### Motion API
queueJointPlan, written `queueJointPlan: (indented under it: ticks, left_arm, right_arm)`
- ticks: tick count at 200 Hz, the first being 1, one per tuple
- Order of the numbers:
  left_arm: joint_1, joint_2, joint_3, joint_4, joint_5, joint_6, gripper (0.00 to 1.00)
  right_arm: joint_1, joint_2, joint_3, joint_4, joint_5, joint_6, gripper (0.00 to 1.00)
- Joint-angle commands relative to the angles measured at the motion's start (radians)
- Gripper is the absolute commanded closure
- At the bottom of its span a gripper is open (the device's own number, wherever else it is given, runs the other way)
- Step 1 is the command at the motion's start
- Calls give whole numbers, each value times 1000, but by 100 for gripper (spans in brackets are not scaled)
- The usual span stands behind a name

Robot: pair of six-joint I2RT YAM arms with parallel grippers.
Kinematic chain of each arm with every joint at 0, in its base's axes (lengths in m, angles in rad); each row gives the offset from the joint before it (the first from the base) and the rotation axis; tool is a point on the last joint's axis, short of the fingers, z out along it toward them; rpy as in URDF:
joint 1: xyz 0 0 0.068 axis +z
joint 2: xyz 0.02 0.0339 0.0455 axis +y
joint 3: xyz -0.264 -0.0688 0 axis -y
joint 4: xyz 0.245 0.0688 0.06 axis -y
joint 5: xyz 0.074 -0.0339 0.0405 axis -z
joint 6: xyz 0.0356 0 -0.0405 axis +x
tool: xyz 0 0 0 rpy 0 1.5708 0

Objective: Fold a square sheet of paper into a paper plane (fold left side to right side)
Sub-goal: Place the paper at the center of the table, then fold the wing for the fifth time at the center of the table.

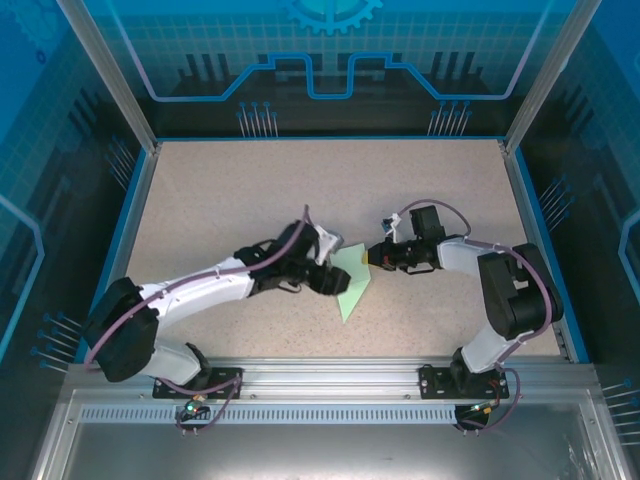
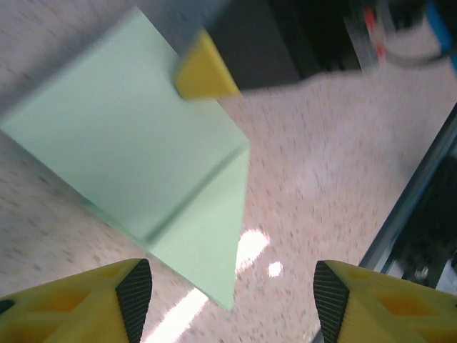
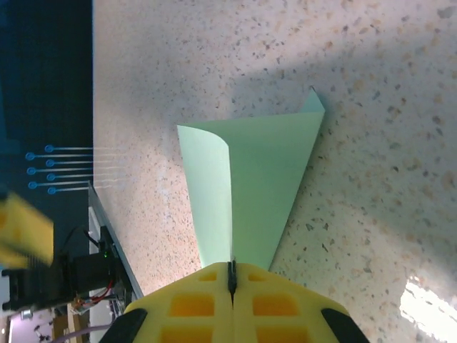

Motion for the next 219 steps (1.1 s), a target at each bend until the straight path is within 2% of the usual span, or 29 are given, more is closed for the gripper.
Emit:
queueJointPlan:
  ticks: [1, 35, 78, 125, 184, 219]
  left_arm:
    - [-99, 21, 29, -164, -235, -2, 34]
    - [-203, 147, 152, -248, -402, -76, 33]
    - [-279, 336, 316, -355, -509, -111, 33]
    - [-310, 460, 424, -465, -631, -147, 34]
    - [-331, 556, 507, -527, -674, -145, 46]
    - [-336, 584, 526, -536, -675, -135, 59]
  right_arm:
    - [32, -43, 13, -86, 86, 86, 100]
    - [51, -67, 23, -118, 149, 129, 100]
    - [66, -68, 19, -109, 181, 165, 100]
    - [79, -60, 24, -109, 189, 175, 100]
    - [86, -39, 27, -93, 189, 193, 100]
    - [90, -35, 30, -95, 193, 192, 100]
